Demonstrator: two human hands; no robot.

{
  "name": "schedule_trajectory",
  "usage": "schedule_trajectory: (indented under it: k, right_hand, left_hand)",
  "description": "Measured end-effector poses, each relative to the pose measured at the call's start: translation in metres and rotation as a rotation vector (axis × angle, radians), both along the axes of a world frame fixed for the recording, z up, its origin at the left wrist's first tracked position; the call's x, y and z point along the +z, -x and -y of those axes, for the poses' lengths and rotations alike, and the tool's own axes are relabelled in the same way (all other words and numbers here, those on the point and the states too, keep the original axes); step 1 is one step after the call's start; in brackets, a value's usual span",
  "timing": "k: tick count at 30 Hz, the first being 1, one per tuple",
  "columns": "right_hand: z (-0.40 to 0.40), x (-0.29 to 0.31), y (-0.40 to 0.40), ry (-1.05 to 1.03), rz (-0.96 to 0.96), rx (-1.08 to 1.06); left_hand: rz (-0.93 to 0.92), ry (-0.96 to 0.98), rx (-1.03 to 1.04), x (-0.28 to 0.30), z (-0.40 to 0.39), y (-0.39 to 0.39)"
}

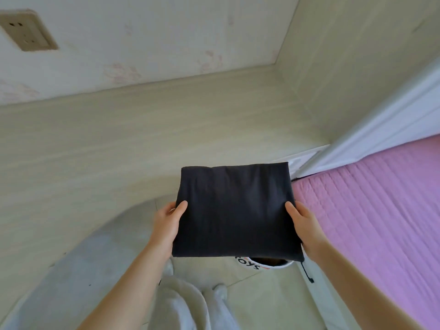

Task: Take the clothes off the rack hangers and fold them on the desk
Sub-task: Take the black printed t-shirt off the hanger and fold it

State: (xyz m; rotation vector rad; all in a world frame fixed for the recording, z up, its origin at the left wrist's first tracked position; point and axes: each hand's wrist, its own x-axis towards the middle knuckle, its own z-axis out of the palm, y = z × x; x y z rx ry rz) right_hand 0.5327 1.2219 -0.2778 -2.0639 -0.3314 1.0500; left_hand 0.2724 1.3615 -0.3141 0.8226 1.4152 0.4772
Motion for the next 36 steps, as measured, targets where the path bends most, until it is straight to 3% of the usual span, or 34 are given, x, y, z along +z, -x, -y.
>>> schedule_trajectory:
  k: [7, 15, 28, 32, 36]
  right_hand:
    - [0.093, -0.045, -0.053, 0.058, -0.069, -0.247]
    - [0.12, -0.115, -0.087, 0.123, -0.07, -0.487]
    - [0.138, -0.332, -0.124, 0.228, -0.128, -0.744]
    - [0.127, -0.393, -0.13, 0.239, -0.149, -0.712]
    - [0.112, -0.429, -0.128, 0.238, -0.095, -0.603]
  left_hand:
    - [-0.06, 0.036, -0.253, -0.053, 0.034, -0.1]
    - [-0.169, -0.01, -0.474, -0.123, 0.042, -0.182]
    - [-0.374, 0.033, -0.685, -0.336, 0.075, -0.271]
    - [-0.449, -0.239, -0.807, -0.382, 0.081, -0.285]
    - [-0.499, -0.465, -1.07, -0.413, 0.091, -0.284]
